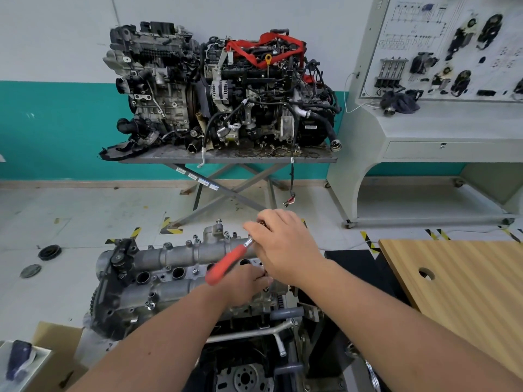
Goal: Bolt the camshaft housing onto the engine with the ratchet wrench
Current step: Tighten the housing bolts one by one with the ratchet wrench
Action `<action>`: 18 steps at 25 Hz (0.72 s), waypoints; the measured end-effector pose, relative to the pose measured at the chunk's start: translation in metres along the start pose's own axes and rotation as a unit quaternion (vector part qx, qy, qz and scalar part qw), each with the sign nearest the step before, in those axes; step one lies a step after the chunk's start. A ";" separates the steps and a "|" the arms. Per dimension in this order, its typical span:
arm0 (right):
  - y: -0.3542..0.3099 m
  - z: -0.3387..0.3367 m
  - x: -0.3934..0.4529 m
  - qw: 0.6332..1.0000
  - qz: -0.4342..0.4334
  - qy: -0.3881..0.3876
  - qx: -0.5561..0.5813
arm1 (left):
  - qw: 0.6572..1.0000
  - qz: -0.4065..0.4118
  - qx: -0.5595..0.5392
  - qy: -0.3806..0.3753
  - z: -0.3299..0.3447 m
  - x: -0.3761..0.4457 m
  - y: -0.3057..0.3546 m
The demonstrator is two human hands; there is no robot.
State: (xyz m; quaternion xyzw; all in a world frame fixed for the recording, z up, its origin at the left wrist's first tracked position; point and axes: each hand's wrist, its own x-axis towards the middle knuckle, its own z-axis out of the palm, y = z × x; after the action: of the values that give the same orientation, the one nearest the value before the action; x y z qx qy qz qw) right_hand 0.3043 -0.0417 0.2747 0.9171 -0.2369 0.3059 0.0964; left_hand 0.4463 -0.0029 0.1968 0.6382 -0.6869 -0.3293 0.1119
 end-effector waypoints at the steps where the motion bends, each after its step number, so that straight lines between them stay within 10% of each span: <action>1: 0.004 -0.007 0.004 0.999 -0.005 -0.050 -0.010 | 0.999 -0.012 0.030 -0.014 0.000 0.001 0.000; 5: 0.019 -0.027 0.019 0.948 0.121 -0.237 0.176 | 0.999 -0.036 0.005 -0.029 -0.002 0.001 0.000; 18: 0.018 -0.034 0.021 0.758 0.319 -0.213 0.528 | 0.998 -0.049 0.003 -0.034 -0.001 0.004 -0.004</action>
State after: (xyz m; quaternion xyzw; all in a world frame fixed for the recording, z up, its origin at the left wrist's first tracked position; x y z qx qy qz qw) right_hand 0.2923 -0.0540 0.3151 0.7354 -0.3306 0.1924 -0.5594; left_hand 0.4491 -0.0068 0.1943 0.6598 -0.6589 -0.3544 0.0703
